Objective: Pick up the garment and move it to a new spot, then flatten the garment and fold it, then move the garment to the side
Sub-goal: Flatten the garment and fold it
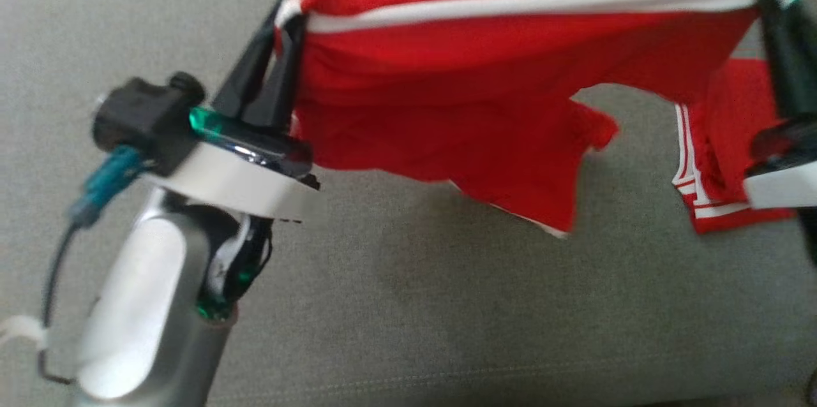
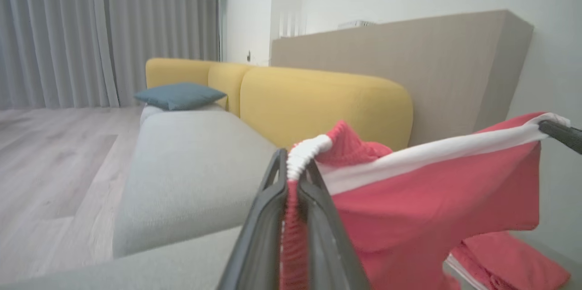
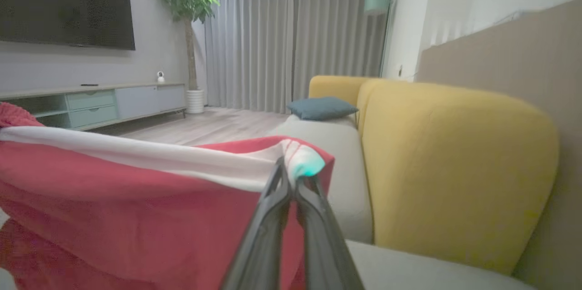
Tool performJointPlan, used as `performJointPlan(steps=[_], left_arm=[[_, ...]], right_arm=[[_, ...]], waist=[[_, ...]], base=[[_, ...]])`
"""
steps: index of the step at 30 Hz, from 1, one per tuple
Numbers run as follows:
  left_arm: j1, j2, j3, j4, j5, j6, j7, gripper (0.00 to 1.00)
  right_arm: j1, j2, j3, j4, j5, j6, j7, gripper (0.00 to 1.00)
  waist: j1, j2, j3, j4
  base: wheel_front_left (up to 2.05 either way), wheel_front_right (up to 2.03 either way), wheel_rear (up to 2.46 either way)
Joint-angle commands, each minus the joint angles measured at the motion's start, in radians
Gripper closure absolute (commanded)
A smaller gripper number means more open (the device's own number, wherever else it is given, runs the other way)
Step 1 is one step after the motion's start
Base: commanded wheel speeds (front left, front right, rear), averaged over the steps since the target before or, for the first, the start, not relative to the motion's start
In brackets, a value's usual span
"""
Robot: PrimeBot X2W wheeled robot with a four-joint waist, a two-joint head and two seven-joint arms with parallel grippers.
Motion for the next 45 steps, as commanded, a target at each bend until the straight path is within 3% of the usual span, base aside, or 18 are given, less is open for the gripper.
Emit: performJointPlan(steps=[1, 8, 15, 22, 23, 24, 25, 31, 39, 45], left_arm=[[-0.045, 0.031, 0.056, -0.079, -0.009, 0.008, 0.003, 1.00], [-0.086, 0.055, 0.087, -0.229, -0.022, 0.025, 0.078, 1.00], [-0.177, 0.033, 0.089, -0.135, -0.060, 0.014, 0.100, 1.00], [-0.468, -0.032, 0.123, 0.239, -0.100, -0.039, -0.018, 1.00], [-0.468, -0.032, 0.123, 0.239, -0.100, -0.039, -0.018, 1.00], [-0.566, -0.045, 0.137, 0.358, -0.099, -0.052, -0.078, 1.00], [-0.566, -0.045, 0.137, 0.358, -0.099, -0.052, -0.078, 1.00], [-0.794, -0.055, 0.159, 0.693, -0.067, -0.076, -0.238, 1.00], [-0.788, -0.083, 0.165, 1.109, -0.069, -0.061, -0.266, 1.00], [-0.716, -0.106, 0.171, 1.296, -0.095, -0.049, -0.268, 1.00]], right_arm=[[-0.009, -0.036, -0.019, -0.083, -0.015, 0.003, 0.019, 1.00], [-0.038, -0.028, -0.085, -0.250, -0.035, 0.003, 0.123, 1.00], [-0.139, -0.010, -0.050, -0.182, 0.016, 0.003, 0.155, 1.00], [-0.464, -0.001, 0.047, 0.099, 0.075, 0.003, 0.084, 1.00], [-0.464, -0.001, 0.047, 0.099, 0.075, 0.003, 0.084, 1.00], [-0.577, 0.013, 0.085, 0.188, 0.087, 0.003, 0.038, 1.00], [-0.577, 0.013, 0.085, 0.188, 0.087, 0.003, 0.038, 1.00], [-0.831, 0.076, 0.232, 0.455, 0.125, 0.003, -0.107, 1.00], [-0.870, 0.189, 0.437, 0.852, 0.205, 0.003, -0.203, 1.00], [-0.819, 0.280, 0.539, 1.106, 0.211, 0.003, -0.289, 1.00]], waist=[[0.0000, -0.0001, -0.029, 0.003], [0.0000, -0.0001, -0.059, 0.004], [0.0000, -0.0001, -0.020, 0.006], [0.0000, -0.0001, 0.072, 0.000], [0.0000, -0.0001, 0.072, 0.000], [0.0000, -0.0001, 0.094, -0.005], [0.0000, -0.0001, 0.094, -0.005], [0.0000, -0.0001, 0.136, -0.029], [0.0000, -0.0001, 0.179, -0.050], [0.0000, -0.0001, 0.202, -0.055]], base=[[0.00, 0.00, 0.00], [0.00, 0.00, 0.00], [0.00, 0.00, 0.00], [0.00, 0.00, 0.00], [0.00, 0.00, 0.00], [0.00, 0.00, 0.00], [0.00, 0.00, 0.00], [0.00, 0.00, 0.00], [0.00, 0.00, 0.00], [0.00, 0.00, 0.00]])
